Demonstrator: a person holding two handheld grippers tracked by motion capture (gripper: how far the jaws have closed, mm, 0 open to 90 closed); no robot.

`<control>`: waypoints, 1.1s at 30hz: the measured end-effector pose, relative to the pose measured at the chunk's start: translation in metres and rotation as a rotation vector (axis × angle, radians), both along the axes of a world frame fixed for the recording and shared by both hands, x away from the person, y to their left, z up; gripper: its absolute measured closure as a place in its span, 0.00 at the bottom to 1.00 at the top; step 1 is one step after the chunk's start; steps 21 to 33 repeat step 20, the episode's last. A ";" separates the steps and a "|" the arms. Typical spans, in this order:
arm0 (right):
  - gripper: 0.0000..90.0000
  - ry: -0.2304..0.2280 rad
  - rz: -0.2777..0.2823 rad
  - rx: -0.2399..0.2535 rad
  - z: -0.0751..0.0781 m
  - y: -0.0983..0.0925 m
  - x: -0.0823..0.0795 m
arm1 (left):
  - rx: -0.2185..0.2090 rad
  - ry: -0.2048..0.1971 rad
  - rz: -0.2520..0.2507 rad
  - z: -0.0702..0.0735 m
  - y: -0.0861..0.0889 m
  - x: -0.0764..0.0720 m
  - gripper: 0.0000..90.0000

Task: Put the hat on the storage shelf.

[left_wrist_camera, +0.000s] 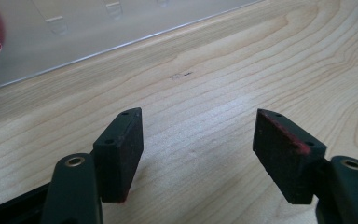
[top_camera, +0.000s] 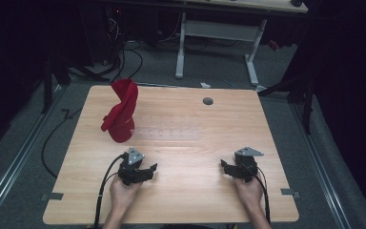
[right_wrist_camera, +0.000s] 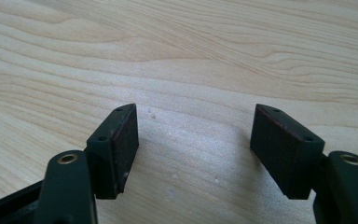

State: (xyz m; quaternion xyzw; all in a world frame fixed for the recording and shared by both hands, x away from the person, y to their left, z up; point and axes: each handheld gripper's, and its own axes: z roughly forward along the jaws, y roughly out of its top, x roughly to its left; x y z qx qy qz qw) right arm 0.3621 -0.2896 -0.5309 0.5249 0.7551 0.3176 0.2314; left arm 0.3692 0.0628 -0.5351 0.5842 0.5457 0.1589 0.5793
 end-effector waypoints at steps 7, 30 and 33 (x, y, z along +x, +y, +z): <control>0.36 -0.001 0.001 0.000 0.000 0.000 0.000 | 0.082 -0.011 0.015 -0.010 -0.003 0.004 0.37; 0.36 0.000 0.000 0.000 0.000 0.000 0.000 | 0.072 0.035 0.003 -0.011 -0.004 0.006 0.29; 0.36 0.000 0.000 0.000 0.000 0.000 0.000 | 0.072 0.035 0.003 -0.011 -0.004 0.006 0.29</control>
